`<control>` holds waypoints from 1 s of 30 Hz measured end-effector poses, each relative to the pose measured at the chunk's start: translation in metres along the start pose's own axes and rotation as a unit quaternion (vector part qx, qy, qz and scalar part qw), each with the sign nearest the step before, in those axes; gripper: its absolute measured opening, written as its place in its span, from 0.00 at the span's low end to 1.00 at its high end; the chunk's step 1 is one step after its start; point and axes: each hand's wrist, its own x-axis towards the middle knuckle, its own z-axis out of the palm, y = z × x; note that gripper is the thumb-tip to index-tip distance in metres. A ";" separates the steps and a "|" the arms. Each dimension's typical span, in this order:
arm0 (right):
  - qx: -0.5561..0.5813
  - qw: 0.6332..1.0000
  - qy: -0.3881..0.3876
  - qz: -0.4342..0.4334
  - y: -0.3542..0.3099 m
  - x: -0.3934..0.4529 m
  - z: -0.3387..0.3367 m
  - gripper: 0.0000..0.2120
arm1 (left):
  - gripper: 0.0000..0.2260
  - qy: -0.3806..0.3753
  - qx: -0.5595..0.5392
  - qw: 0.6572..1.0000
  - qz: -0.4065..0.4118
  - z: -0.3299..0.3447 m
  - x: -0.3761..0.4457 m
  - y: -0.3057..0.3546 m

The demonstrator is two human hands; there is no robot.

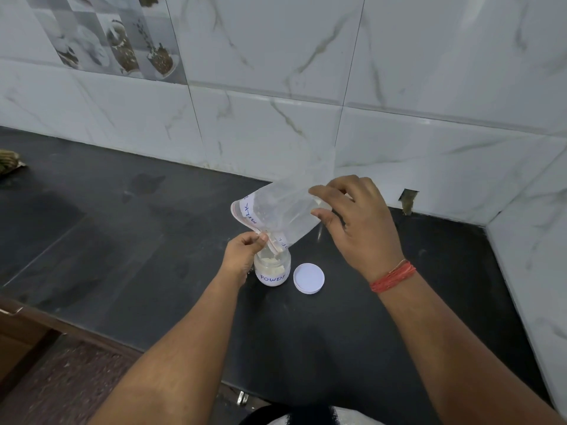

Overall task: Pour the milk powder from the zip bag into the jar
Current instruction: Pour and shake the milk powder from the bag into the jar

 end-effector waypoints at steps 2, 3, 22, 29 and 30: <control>-0.011 1.000 -0.010 -0.010 0.001 0.001 0.002 0.07 | 0.07 0.001 0.002 1.000 -0.001 0.002 0.000 0.001; -0.010 1.000 -0.012 -0.007 0.001 0.002 0.002 0.06 | 0.07 0.001 0.003 1.000 -0.002 0.003 0.000 0.001; 0.091 0.988 -0.023 0.122 -0.002 0.026 0.006 0.07 | 0.03 -0.009 -0.036 0.999 -0.014 -0.002 0.001 -0.004; 0.127 0.978 -0.063 0.152 -0.005 0.011 0.013 0.24 | 0.02 -0.008 -0.044 0.999 -0.009 -0.006 0.002 -0.006; 0.117 0.982 -0.046 0.142 -0.004 0.009 0.014 0.23 | 0.01 -0.012 -0.044 0.999 -0.008 -0.006 0.002 -0.006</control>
